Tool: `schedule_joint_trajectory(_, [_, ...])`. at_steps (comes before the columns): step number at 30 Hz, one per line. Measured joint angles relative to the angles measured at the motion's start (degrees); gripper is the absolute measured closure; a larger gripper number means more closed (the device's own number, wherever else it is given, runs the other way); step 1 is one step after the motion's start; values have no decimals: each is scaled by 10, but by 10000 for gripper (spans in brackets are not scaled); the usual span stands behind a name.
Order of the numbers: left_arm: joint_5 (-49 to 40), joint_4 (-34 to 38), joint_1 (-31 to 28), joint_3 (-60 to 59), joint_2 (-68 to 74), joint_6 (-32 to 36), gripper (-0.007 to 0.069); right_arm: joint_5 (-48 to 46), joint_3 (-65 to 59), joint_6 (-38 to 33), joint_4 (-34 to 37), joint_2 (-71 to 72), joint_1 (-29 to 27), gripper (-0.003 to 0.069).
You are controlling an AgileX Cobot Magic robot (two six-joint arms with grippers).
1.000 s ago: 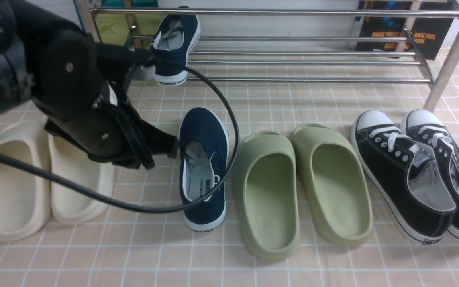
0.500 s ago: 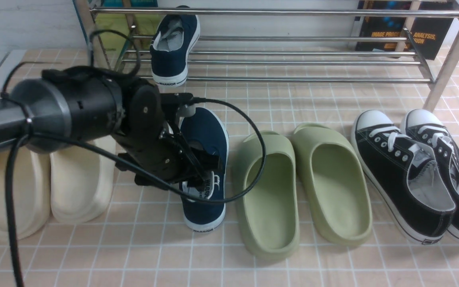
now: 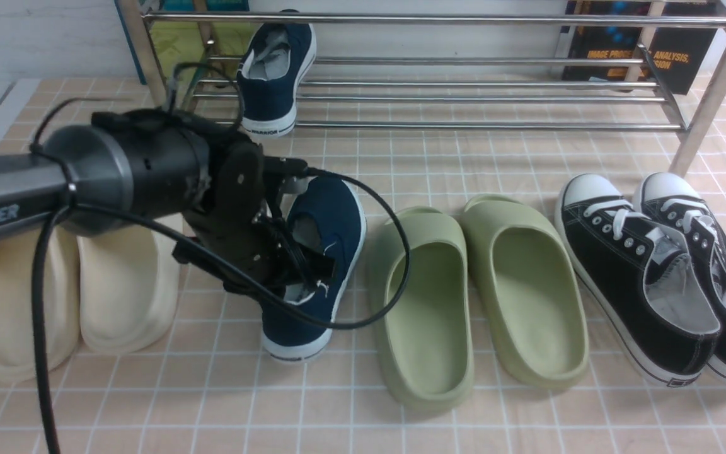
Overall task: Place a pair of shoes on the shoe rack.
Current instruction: Use the left arm to grab the shoe closest to it, then use the left arm to put a shoe into the shoe rack
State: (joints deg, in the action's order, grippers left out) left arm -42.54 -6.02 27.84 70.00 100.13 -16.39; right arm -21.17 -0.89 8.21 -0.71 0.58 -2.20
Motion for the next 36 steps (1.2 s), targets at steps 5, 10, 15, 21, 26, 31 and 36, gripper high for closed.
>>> schedule_joint_trajectory(5, [-53,-7,0,68,-49,5,597,0,0,0,0,0,0,421])
schedule_joint_trajectory(10, [-45,-3,-3,146,-41,6,597,0,0,0,0,0,0,421])
schedule_joint_trajectory(15, [-46,29,-31,213,39,-2,597,0,0,0,0,0,0,421])
schedule_joint_trajectory(21, [-25,65,-62,273,121,-10,597,0,0,0,0,0,0,421])
schedule_joint_trajectory(26, [28,69,-65,328,148,-22,597,0,0,0,0,0,0,421])
schedule_joint_trajectory(31, [66,65,-65,371,176,-35,596,0,0,0,0,0,0,421])
schedule_joint_trajectory(36, [132,55,-65,376,215,-35,589,0,0,0,0,0,0,421])
